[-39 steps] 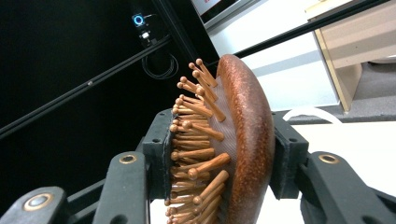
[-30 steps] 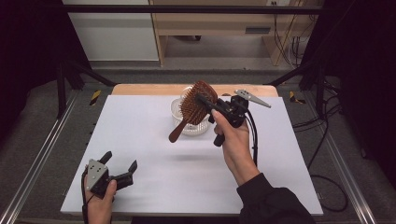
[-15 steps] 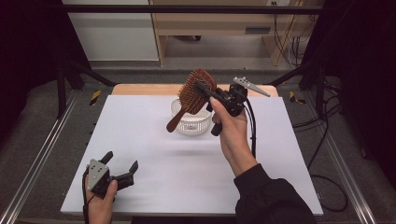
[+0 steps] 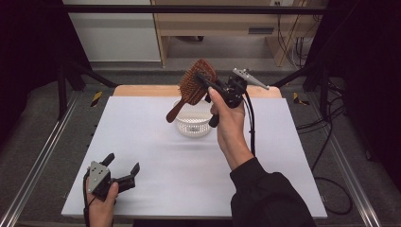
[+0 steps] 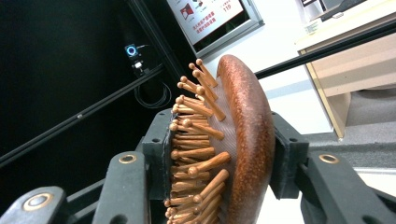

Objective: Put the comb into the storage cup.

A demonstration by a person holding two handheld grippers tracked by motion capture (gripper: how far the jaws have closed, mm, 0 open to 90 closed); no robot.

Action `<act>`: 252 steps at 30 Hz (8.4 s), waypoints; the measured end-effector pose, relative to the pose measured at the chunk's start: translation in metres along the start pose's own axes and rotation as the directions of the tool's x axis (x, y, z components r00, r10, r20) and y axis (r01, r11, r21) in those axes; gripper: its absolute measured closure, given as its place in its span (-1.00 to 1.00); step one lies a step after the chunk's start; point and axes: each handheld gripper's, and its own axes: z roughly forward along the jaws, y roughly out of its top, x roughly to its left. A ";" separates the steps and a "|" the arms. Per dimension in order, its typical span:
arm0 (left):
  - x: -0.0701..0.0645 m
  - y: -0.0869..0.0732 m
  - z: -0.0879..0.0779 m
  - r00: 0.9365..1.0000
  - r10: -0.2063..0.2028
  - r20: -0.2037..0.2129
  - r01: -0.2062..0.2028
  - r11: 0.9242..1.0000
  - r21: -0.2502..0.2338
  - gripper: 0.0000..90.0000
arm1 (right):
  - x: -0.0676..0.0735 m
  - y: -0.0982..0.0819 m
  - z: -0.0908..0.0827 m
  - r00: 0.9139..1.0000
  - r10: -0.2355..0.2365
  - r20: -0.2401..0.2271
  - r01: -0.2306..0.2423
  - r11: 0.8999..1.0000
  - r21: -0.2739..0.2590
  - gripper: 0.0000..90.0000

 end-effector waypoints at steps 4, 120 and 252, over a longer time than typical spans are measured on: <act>0.000 0.000 0.000 1.000 0.003 0.000 -0.003 1.000 0.001 -0.97 | 0.000 0.000 0.005 1.000 -0.010 0.006 0.010 1.000 0.001 0.14; 0.002 -0.001 0.001 1.000 -0.011 0.019 0.011 1.000 -0.005 -0.96 | -0.069 -0.049 0.021 0.984 -0.011 0.180 0.006 1.000 0.025 0.12; 0.000 -0.002 0.004 0.999 -0.015 0.044 0.015 1.000 0.012 -0.95 | -0.113 -0.080 0.015 0.975 0.004 0.223 -0.024 0.996 0.086 -0.03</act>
